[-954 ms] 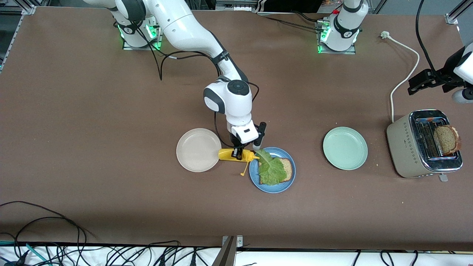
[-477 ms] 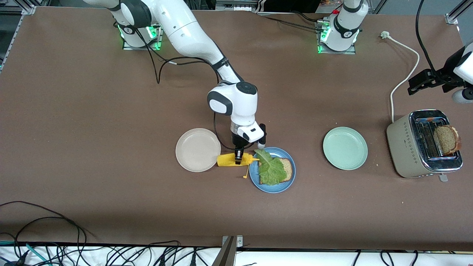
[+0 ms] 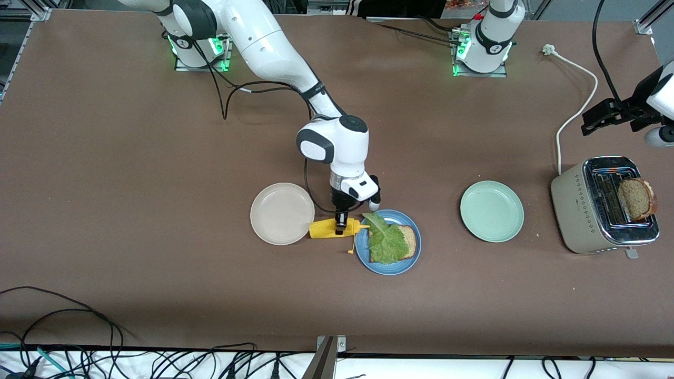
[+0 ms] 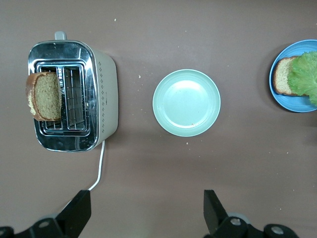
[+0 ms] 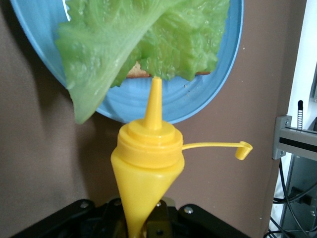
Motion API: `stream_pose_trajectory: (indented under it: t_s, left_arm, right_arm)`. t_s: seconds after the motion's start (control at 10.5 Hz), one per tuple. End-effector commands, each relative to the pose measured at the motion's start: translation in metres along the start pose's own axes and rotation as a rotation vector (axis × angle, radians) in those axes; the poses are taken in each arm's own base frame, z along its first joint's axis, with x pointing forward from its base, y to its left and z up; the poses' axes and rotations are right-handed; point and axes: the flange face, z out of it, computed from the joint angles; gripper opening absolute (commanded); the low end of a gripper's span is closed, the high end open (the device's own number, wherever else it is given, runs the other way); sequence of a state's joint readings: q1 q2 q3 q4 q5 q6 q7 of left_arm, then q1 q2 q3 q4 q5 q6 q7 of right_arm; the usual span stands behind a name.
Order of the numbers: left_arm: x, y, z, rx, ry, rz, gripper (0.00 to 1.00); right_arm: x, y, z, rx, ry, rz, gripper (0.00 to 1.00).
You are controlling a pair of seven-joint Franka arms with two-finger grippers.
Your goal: Make sandwich in blue plate with both arms
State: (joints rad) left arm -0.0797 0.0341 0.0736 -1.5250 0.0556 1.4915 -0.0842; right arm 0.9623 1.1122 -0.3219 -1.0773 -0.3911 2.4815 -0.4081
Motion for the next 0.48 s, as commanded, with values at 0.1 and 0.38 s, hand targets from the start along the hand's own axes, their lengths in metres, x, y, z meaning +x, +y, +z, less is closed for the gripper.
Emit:
stream_pose_trajectory:
  t_s: [0.1,0.38]
  left_arm:
    - [0.001,-0.005,-0.006,0.009,0.003,-0.006,1.00]
    - [0.012,-0.001,-0.001,-0.023,0.035,-0.002,1.00]
  right_arm:
    - [0.002,0.011,-0.012,-0.002,-0.049,-0.001,0.00]
    - [-0.015,0.068,-0.080,0.111,-0.050,0.167,0.00]
